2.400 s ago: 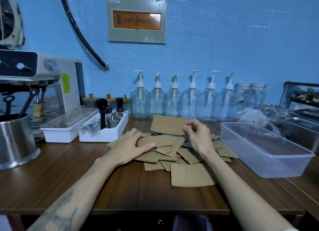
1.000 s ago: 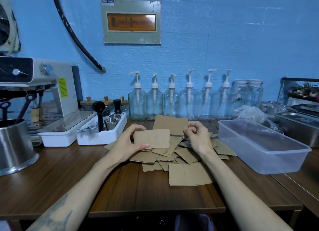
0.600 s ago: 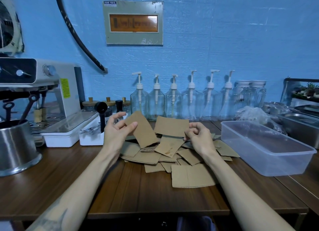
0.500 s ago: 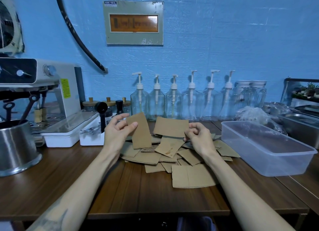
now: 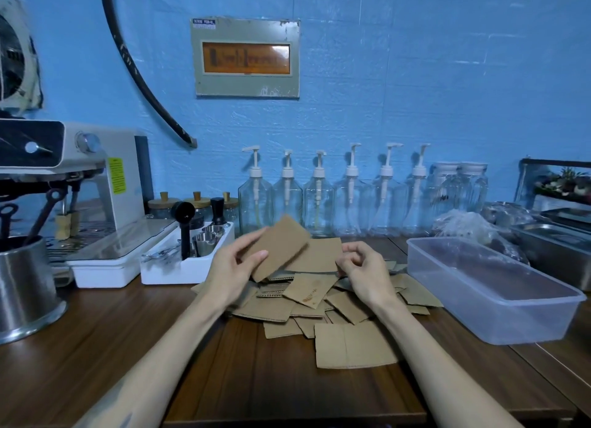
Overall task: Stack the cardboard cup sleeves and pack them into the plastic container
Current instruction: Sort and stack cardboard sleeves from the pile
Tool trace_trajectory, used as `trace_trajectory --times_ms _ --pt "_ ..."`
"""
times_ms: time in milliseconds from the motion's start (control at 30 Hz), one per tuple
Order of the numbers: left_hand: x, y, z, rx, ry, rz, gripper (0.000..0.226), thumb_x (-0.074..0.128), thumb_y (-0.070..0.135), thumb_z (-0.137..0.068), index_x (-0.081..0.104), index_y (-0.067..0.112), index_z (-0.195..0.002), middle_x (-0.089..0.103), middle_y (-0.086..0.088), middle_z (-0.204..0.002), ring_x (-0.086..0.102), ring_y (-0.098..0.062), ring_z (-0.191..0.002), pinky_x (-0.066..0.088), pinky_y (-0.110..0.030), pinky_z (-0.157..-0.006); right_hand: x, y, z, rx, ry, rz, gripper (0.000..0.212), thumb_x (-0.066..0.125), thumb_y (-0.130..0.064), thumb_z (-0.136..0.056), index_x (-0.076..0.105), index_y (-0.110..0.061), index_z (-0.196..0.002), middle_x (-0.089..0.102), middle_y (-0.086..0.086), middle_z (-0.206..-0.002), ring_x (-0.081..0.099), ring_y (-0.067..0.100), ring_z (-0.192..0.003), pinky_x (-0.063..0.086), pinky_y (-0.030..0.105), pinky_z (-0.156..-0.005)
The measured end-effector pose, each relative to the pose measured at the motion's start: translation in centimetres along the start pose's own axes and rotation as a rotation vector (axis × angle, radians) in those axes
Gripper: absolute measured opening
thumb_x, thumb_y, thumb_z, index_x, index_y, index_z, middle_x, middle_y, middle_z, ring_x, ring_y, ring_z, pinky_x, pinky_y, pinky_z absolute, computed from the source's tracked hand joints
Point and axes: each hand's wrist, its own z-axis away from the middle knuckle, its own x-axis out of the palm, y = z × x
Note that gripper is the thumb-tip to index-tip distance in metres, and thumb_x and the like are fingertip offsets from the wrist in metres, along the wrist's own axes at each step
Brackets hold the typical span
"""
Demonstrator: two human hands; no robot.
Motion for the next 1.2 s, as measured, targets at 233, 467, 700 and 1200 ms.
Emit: trace_trajectory --times_ms 233,467,700,1200 --pt "2.8 -0.8 -0.7 0.082 -0.039 -0.291 0.038 0.075 0.023 -0.086 0.060 0.026 -0.121 0.045 0.006 -0.117 0.045 0.006 -0.106 0.032 -0.019 -0.101 -0.1 -0.4 0.4 -0.026 -0.150 0.070 0.019 0.062 -0.004 -0.093 0.060 -0.009 -0.111 0.064 0.006 -0.075 0.061 0.014 -0.080 0.049 0.035 -0.095" --pt "3.3 -2.0 -0.2 0.066 -0.106 -0.464 0.046 0.063 0.042 -0.092 0.045 0.033 -0.134 0.053 0.011 -0.129 0.045 -0.011 -0.116 0.036 -0.041 -0.101 0.0 -0.7 0.8 -0.089 -0.274 0.119 0.047 0.048 0.013 -0.092 0.062 -0.032 -0.100 0.066 -0.005 -0.073 0.061 0.000 -0.072 0.045 0.008 -0.077" --pt "3.4 -2.0 -0.5 0.155 -0.074 -0.318 0.028 0.072 0.030 -0.088 0.057 0.030 -0.112 0.049 0.013 -0.107 0.049 0.007 -0.102 0.034 -0.006 -0.083 0.1 -0.9 1.2 -0.097 -0.366 0.073 0.043 0.044 0.001 -0.094 0.069 -0.026 -0.115 0.074 -0.009 -0.095 0.065 0.002 -0.081 0.050 0.015 -0.076" --pt "2.5 -3.1 -0.6 0.004 -0.067 -0.240 0.044 0.060 0.046 -0.092 0.047 0.030 -0.131 0.059 0.010 -0.096 0.056 -0.007 -0.084 0.049 -0.028 -0.078 -0.7 -1.0 -1.9 -0.058 -0.160 0.053 0.010 0.069 -0.012 -0.090 0.060 -0.011 -0.086 0.060 0.009 -0.067 0.057 0.015 -0.067 0.052 0.036 -0.076"
